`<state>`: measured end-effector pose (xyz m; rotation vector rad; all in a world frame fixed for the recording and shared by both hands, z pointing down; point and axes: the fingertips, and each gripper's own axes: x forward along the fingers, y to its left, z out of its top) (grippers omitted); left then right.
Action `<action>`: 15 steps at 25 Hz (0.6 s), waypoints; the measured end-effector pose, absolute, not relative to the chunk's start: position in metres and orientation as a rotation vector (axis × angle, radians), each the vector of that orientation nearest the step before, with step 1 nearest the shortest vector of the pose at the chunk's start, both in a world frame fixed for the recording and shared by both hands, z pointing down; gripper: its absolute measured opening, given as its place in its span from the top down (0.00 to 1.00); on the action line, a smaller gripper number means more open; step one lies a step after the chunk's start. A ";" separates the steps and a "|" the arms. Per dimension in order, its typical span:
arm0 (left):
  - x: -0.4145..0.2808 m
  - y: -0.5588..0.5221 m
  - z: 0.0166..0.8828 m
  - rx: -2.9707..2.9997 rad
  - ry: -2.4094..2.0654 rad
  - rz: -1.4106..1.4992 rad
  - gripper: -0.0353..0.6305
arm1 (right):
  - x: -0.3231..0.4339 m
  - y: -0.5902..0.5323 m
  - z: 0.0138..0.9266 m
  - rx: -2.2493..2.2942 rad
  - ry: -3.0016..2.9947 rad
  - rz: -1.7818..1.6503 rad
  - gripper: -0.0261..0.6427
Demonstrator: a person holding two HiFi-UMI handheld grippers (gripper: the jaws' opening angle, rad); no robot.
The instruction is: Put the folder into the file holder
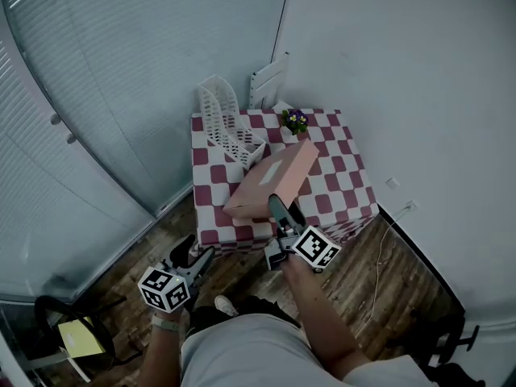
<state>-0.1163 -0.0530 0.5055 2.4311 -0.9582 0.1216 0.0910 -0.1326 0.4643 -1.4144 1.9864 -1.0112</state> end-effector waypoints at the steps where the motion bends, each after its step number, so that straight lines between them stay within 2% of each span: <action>1: -0.121 -0.055 0.505 2.431 -0.960 0.120 0.57 | 0.086 -0.138 0.463 -1.426 1.982 -1.008 0.38; 15: -0.174 -0.059 0.494 2.440 -1.040 0.093 0.57 | 0.018 -0.204 0.453 -1.590 1.975 -0.972 0.38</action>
